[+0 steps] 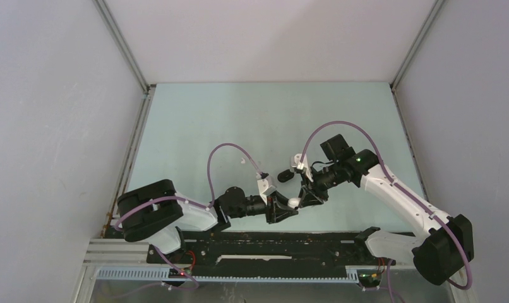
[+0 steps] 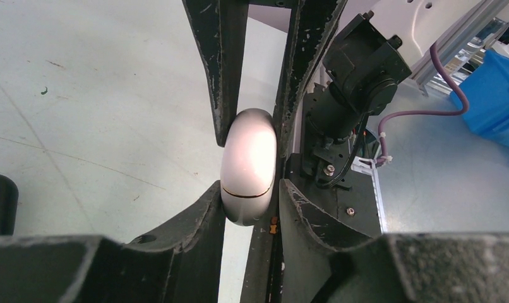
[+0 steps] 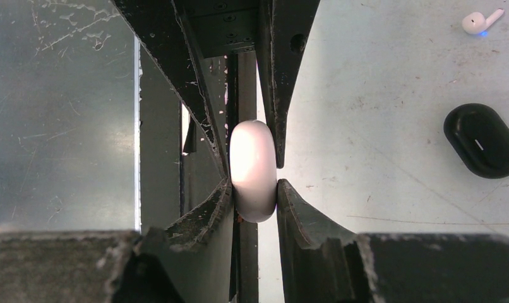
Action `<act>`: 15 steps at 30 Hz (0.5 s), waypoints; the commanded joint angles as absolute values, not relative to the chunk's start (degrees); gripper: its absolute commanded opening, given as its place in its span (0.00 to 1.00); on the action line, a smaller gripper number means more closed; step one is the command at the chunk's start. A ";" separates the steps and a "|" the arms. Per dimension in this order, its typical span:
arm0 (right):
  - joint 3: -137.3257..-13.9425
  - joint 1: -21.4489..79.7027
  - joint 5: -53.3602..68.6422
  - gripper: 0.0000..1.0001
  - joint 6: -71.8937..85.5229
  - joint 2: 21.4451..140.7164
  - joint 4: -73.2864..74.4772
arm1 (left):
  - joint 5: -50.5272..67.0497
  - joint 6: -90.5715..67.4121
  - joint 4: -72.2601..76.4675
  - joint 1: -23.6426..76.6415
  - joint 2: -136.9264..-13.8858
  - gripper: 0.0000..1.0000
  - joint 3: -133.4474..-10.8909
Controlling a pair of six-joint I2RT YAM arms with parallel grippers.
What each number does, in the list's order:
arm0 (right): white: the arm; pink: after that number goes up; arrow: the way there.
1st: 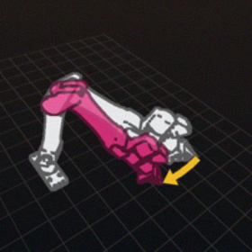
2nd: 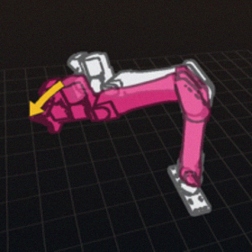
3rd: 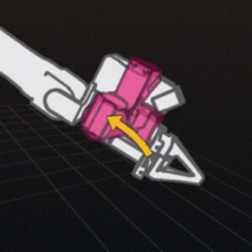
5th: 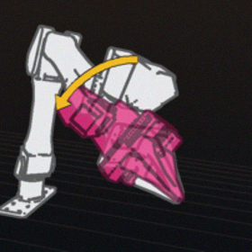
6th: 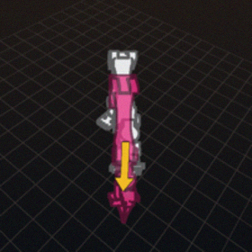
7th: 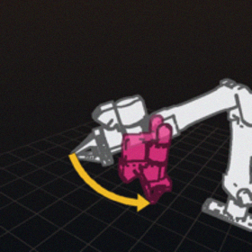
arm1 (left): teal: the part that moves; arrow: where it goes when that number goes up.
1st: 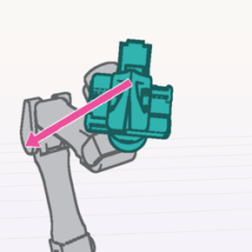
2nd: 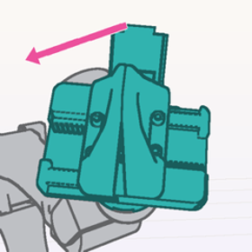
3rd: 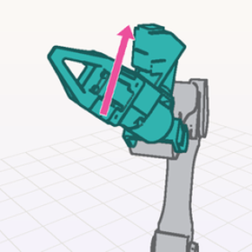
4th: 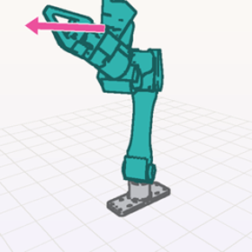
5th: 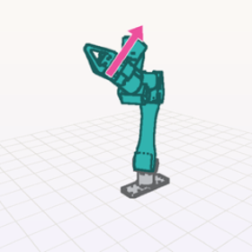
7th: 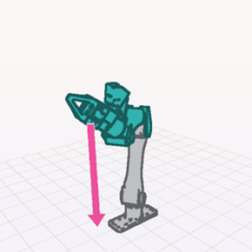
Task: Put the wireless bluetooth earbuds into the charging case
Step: Pass from the right arm to the left
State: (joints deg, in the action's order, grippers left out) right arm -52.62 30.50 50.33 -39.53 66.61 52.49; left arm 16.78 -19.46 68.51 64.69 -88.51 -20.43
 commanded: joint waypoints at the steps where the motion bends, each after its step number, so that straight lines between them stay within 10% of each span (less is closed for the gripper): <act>1: -52.65 30.53 50.73 0.22 -39.29 66.23 50.89 | 17.39 -19.81 71.06 64.42 -88.78 0.40 -21.36; 15: -52.65 30.72 51.79 0.22 -39.55 66.20 51.48 | 16.79 -20.11 71.42 64.01 -89.30 0.41 -21.62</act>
